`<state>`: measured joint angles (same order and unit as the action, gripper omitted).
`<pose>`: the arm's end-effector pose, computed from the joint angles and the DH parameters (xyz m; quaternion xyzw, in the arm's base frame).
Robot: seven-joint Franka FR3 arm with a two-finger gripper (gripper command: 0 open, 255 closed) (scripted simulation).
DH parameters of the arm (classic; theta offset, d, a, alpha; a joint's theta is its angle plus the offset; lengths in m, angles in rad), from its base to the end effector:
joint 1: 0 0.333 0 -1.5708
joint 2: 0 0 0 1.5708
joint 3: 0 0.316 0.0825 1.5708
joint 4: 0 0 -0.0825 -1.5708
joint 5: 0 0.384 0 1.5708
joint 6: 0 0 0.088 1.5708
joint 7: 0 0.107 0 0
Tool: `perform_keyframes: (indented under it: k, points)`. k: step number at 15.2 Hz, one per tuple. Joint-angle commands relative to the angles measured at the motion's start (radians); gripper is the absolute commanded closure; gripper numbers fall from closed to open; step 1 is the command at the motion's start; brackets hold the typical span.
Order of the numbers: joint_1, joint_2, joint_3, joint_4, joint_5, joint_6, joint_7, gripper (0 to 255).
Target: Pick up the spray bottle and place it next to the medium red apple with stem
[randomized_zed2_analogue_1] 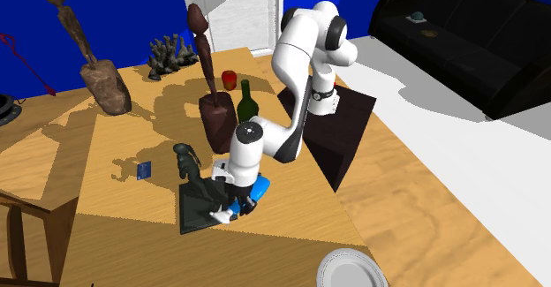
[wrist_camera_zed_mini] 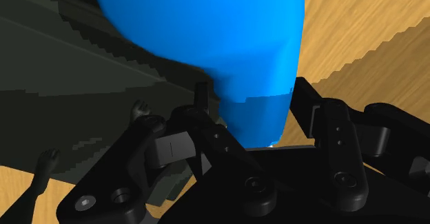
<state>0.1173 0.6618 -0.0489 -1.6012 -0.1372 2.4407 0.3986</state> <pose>0.7111 0.0537 0.2607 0.9881 -0.1092 0.1006 0.0410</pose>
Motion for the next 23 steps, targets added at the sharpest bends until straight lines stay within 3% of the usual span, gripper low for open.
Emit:
perform_keyframes:
  k: [1,23]
  points:
    - [0.0,-0.015,0.001,0.0,0.001,-0.014,-0.002,255]
    - [-0.002,-0.154,0.008,0.085,0.015,-0.237,-0.034,255]
